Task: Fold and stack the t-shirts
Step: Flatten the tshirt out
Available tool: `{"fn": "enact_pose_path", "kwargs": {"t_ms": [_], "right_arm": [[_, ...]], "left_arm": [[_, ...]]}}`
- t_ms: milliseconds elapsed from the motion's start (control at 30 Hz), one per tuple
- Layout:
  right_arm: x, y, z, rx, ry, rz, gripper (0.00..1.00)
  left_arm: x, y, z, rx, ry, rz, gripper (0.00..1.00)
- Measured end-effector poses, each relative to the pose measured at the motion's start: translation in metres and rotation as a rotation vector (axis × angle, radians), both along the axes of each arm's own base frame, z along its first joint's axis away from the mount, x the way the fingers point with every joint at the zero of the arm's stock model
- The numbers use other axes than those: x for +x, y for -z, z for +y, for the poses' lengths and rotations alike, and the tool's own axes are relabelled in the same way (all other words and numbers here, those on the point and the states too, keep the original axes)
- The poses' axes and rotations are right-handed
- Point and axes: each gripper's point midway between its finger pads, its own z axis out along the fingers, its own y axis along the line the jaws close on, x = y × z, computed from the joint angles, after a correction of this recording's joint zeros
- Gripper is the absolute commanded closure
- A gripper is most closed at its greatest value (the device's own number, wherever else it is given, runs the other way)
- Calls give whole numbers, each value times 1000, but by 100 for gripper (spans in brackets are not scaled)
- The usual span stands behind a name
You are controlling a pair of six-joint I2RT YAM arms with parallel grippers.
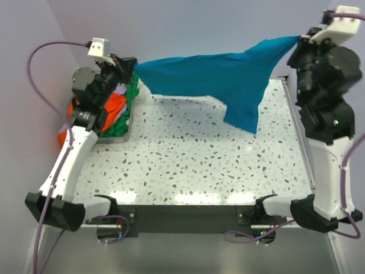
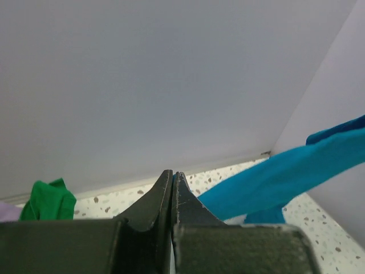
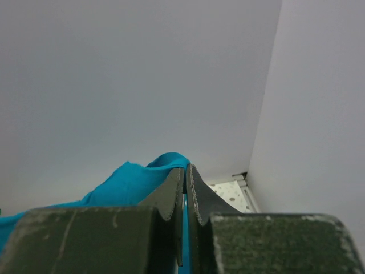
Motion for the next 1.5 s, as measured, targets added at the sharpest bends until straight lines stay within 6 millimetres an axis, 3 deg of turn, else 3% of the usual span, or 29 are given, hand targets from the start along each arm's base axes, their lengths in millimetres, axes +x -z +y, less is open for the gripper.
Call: {"fn": "enact_pose_path", "kwargs": {"t_ms": [300, 500, 633, 767, 867, 933, 1033, 1067, 1133, 1167, 1200, 1267, 1300, 1367, 1500], "right_arm": [[-108, -66, -23, 34, -48, -236, 100], [-161, -105, -29, 39, -95, -378, 100], [-161, -116, -26, 30, -108, -406, 100], [-108, -97, -14, 17, -97, -325, 100], [-30, -50, 2, -6, -62, -171, 96], [31, -1, 13, -26, -39, -43, 95], [116, 85, 24, -53, -3, 161, 89], [151, 129, 27, -65, 13, 256, 78], [199, 205, 25, -71, 49, 410, 50], [215, 231, 23, -77, 62, 458, 33], [233, 262, 20, -75, 77, 517, 6], [265, 312, 16, -77, 100, 605, 1], [276, 330, 14, -77, 108, 636, 1], [289, 359, 12, -72, 114, 681, 1], [276, 387, 15, -33, 90, 747, 1]], "left_arm": [[-103, -111, 28, -18, -41, -303, 100], [-141, -150, 42, -14, -82, -410, 100], [-142, -162, 46, -16, -101, -434, 100], [-98, -145, 37, 0, -99, -369, 100], [-34, -97, 23, 29, -91, -239, 100], [12, -53, 13, 49, -86, -134, 100], [83, 47, -1, 98, -83, 79, 70], [103, 83, -4, 112, -86, 150, 52], [134, 156, -9, 137, -91, 300, 40], [147, 186, -11, 147, -94, 356, 36], [158, 216, -13, 160, -94, 409, 33], [169, 262, -15, 179, -95, 489, 27], [169, 279, -15, 188, -95, 527, 25], [167, 291, -16, 196, -93, 554, 20], [159, 265, -27, 186, -76, 489, 18]]}}
